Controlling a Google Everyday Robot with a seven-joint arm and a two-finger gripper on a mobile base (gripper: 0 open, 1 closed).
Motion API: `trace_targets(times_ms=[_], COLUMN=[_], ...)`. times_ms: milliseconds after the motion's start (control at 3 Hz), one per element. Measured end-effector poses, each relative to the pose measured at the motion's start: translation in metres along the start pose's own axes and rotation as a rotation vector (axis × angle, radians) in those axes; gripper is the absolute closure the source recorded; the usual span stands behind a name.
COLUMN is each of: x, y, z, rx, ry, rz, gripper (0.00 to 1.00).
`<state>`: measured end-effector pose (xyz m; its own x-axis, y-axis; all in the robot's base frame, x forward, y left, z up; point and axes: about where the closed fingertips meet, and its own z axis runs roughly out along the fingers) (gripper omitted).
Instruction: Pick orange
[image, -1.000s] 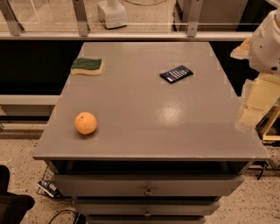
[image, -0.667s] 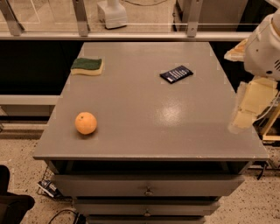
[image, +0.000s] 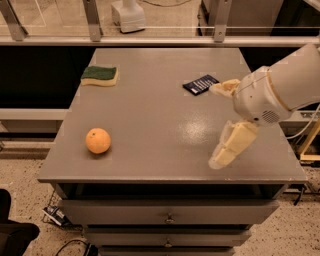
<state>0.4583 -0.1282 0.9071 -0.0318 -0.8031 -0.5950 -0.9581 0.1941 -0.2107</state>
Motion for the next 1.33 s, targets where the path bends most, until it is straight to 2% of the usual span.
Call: trace_targets(times_ms=[333,667,1000,1333], x=[-0.027,-0.050,-0.073,-0.074], y=[0.006,0.010,0.025,0.025], z=[0.031,0.053,0.077,0.077], rx=[-0.032,-0.087,-0.116,-0.116], ry=[-0.207,-0.333,-0.434,-0.434], rz=[0.016,0.045,0.117,0.116], gripper=[0.00,0.00,0.00,0.00])
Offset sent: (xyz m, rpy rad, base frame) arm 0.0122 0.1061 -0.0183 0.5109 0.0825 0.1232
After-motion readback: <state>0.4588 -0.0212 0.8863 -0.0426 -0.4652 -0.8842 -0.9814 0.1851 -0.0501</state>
